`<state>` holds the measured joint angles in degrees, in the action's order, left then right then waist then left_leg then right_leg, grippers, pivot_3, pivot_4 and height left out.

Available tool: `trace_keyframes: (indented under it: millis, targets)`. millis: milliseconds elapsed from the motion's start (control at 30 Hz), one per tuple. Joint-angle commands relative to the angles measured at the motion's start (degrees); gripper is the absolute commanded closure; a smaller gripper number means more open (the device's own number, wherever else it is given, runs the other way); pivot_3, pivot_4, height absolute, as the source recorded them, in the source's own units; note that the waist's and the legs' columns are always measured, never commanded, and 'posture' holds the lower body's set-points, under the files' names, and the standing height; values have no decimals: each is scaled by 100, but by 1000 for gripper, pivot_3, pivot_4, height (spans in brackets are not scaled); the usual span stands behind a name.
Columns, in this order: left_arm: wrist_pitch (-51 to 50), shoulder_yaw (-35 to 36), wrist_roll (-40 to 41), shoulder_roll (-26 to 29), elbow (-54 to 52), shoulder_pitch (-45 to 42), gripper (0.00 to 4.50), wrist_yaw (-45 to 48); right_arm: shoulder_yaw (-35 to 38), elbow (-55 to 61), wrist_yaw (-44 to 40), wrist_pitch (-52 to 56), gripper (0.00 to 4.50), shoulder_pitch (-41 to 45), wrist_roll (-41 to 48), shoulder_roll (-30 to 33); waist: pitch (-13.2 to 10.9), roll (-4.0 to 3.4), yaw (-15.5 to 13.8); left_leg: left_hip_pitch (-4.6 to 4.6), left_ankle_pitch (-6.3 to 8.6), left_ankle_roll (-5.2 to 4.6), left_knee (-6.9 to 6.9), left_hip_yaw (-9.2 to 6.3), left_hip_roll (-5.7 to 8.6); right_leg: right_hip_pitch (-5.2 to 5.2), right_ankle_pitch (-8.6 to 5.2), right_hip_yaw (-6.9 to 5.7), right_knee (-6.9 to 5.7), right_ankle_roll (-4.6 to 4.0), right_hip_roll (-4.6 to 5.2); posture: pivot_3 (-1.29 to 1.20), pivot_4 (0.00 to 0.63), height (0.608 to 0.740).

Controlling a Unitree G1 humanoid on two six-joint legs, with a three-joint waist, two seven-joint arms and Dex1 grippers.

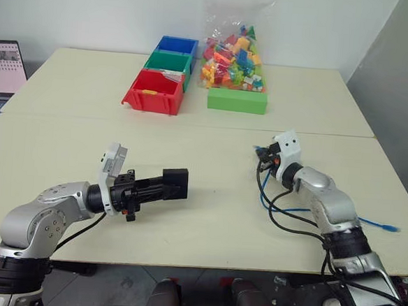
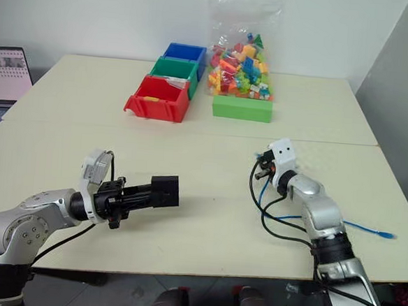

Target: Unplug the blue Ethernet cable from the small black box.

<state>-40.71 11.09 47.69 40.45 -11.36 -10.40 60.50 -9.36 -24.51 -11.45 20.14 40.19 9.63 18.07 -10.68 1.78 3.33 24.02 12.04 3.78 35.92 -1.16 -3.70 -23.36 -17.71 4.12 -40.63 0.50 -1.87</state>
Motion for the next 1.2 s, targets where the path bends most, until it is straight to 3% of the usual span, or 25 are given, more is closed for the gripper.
trace_keyframes:
  millis: [33,167,233,467,633,800,900,1200]
  targets:
    - [251,108,-217,-113,-97,-171,3723,-365,400,-985,519,-459,4462,656,-275,-265,0,0,-3,1,0,0,-1,0,0,0,2,0,0,-4,0,0,150,740]
    - [420,86,-407,-255,-46,-261,3723,-629,811,-1885,793,-663,4462,1079,-222,-522,0,0,-5,2,0,0,-2,0,1,1,6,0,2,-11,1,0,150,740]
    - [450,79,-502,-303,-27,-296,3723,-777,947,-2124,850,-708,3750,1187,-228,-587,0,0,-4,2,0,0,-2,1,1,2,7,0,2,-13,2,0,150,740]
    - [606,91,-621,-452,41,-352,3723,-970,1078,-2098,792,-772,2044,1250,-300,-635,0,0,-4,2,0,0,-3,0,1,2,8,-1,-1,-15,2,0,150,740]
    - [1323,199,-1196,-762,544,-687,3723,-1521,747,-341,12,-413,962,670,-270,-483,0,-1,-14,2,0,0,-1,-2,1,1,8,-2,-8,-14,2,0,150,740]
    - [2651,253,-2194,-1062,1632,-1220,3723,-2305,0,2209,-1701,501,962,-184,263,-10,0,-1,-56,3,0,0,-2,-7,1,1,6,-8,-8,-10,2,0,150,740]
    - [3614,228,-2848,-1177,2457,-1509,3723,-2789,-207,3301,-2307,1164,962,-450,718,214,0,-1,-52,2,0,0,0,-6,1,2,6,-12,-9,-9,2,0,150,740]
    - [4631,187,-3464,-1389,4290,-1846,3723,-3208,-337,4299,-2642,2297,962,-306,1179,364,2,2,-87,3,0,0,3,-9,3,6,5,-31,-9,-5,3,0,150,740]
